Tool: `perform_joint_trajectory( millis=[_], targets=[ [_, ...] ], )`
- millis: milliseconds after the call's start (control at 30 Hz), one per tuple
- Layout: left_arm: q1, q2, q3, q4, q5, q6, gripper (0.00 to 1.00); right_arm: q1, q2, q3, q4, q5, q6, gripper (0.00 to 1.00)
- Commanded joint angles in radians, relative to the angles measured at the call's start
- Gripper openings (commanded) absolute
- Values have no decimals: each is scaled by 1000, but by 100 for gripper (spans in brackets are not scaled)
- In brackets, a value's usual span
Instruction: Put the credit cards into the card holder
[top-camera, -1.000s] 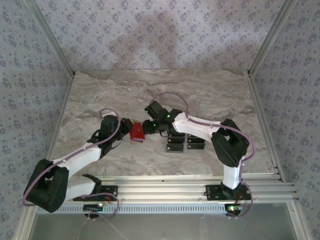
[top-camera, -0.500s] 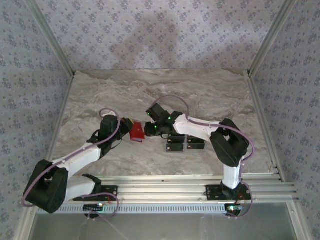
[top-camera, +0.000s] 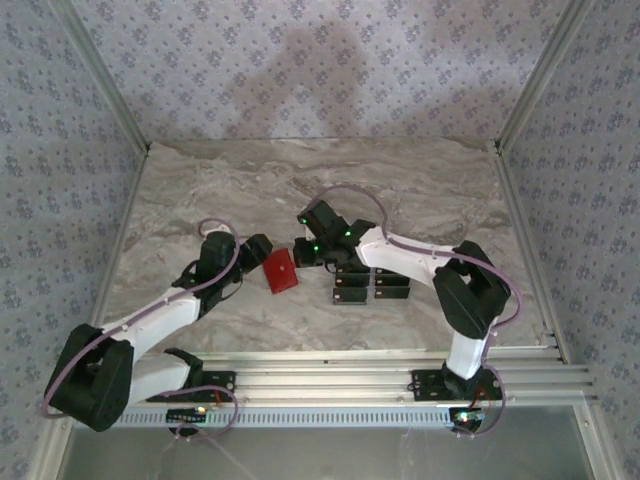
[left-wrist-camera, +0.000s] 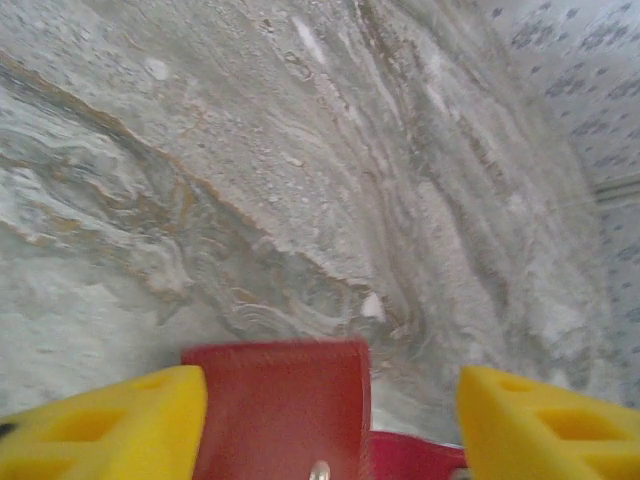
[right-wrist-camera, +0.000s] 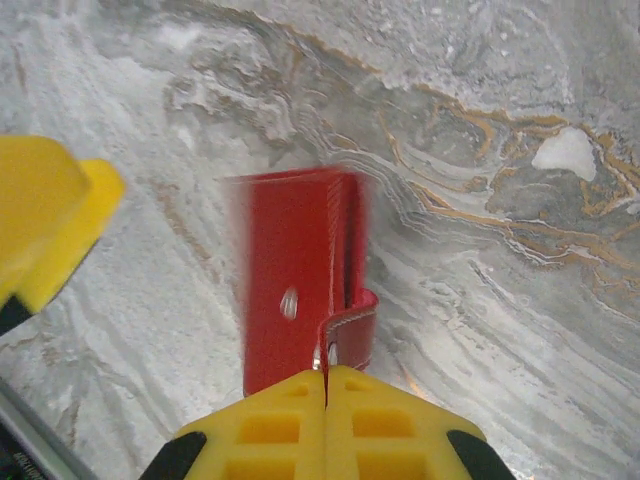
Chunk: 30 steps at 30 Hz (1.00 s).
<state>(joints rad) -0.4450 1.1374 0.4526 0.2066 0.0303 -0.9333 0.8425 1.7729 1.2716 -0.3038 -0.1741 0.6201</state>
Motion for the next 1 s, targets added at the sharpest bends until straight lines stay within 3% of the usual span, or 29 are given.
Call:
perform_joint_trajectory(
  millis=[0,433,967],
  targets=[
    [11,-47,4,-101,-45,49,79,15,-34,46,-40,-20,-18,0],
    [37,-107,18,-233,-51,122,86,63,9,161,-90,-31,-30,0],
    [39,-58,43,-341,-85,156,86,-10,-43,-63,-52,46,-20,0]
  ],
)
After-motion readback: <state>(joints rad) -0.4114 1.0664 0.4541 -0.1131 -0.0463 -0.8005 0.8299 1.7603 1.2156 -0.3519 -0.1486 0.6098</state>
